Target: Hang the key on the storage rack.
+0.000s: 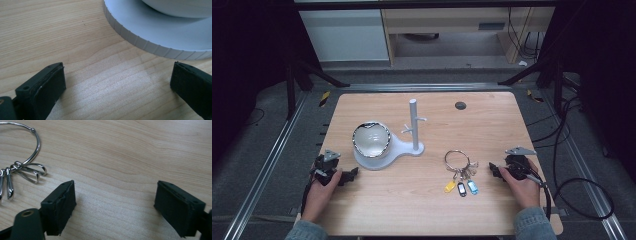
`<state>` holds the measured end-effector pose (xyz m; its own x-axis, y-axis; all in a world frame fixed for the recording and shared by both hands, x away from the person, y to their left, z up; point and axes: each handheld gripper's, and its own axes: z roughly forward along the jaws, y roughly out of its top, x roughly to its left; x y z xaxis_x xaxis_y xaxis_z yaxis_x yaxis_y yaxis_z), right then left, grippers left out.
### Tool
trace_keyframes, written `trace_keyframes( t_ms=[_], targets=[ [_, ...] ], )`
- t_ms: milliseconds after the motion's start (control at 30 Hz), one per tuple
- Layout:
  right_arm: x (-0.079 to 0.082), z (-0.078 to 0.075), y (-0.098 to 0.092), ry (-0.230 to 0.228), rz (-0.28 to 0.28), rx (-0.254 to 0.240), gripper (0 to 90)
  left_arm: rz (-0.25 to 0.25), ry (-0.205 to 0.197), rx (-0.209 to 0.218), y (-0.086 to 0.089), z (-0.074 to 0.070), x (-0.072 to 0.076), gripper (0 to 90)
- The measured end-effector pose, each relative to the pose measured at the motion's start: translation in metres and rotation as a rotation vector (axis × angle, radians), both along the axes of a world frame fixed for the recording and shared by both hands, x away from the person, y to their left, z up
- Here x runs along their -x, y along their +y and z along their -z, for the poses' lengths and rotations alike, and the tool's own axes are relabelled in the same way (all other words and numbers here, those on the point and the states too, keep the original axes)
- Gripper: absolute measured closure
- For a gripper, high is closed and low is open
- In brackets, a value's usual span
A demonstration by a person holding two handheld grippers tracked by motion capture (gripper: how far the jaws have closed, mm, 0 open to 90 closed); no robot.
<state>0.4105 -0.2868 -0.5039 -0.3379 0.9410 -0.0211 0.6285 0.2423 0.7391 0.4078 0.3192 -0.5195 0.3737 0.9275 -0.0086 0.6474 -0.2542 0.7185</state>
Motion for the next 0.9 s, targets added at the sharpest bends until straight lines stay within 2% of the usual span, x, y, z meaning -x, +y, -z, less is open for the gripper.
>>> trace_keyframes(
  t_ms=[67, 100, 133, 167, 200, 233, 333, 433, 467, 500, 567, 600, 633, 700, 833, 900],
  targets=[
    [0.001, 0.000, 0.000, -0.005, -0.005, 0.001, 21.8, 0.000, 0.000, 0.000, 0.000, 0.000, 0.000, 0.0],
    [0.003, -0.001, 0.002, -0.012, -0.017, 0.001, 29.5, 0.000, 0.000, -0.001, 0.000, 0.000, 0.000, 0.0],
    [0.003, -0.001, 0.002, -0.012, -0.017, 0.001, 29.5, 0.000, 0.000, -0.001, 0.000, 0.000, 0.000, 0.0],
    [0.004, -0.004, 0.004, 0.006, -0.033, -0.004, 35.8, 0.000, 0.000, -0.001, 0.000, 0.000, 0.000, 0.0],
    [0.004, -0.004, 0.004, 0.006, -0.033, -0.004, 35.8, 0.000, 0.000, -0.001, 0.000, 0.000, 0.000, 0.0],
    [0.005, -0.012, 0.009, 0.021, -0.074, 0.017, 36.4, 0.000, 0.001, -0.001, 0.000, 0.000, 0.000, 0.0],
    [0.005, -0.019, 0.014, 0.041, -0.105, 0.039, 36.7, -0.001, 0.000, 0.000, 0.000, 0.000, 0.001, 0.0],
    [0.003, -0.031, 0.021, 0.098, -0.170, 0.088, 35.0, -0.002, 0.000, -0.001, 0.000, 0.000, 0.001, 0.0],
    [0.003, -0.031, 0.021, 0.098, -0.170, 0.088, 35.0, -0.002, 0.000, -0.001, 0.000, 0.000, 0.001, 0.0],
    [0.002, -0.034, 0.023, 0.114, -0.190, 0.103, 34.9, -0.003, 0.000, -0.001, 0.000, 0.000, 0.001, 0.0],
    [-0.002, -0.045, 0.028, 0.157, -0.248, 0.165, 34.8, -0.003, -0.001, 0.000, 0.000, 0.000, 0.001, 0.0],
    [-0.002, -0.045, 0.028, 0.157, -0.248, 0.165, 34.8, -0.003, -0.001, 0.000, 0.000, 0.000, 0.001, 0.0],
    [-0.005, -0.052, 0.030, 0.174, -0.270, 0.194, 35.0, -0.003, 0.000, -0.001, 0.000, 0.000, 0.001, 0.0],
    [-0.007, -0.055, 0.031, 0.179, -0.281, 0.203, 34.8, -0.002, 0.001, -0.003, 0.000, 0.000, 0.001, 0.0],
    [-0.017, -0.070, 0.033, 0.224, -0.321, 0.234, 33.8, -0.003, 0.001, -0.003, 0.000, 0.000, 0.001, 0.0],
    [-0.018, -0.072, 0.034, 0.228, -0.326, 0.242, 33.8, -0.003, 0.001, -0.003, 0.000, 0.000, 0.001, 0.0]
  ],
)
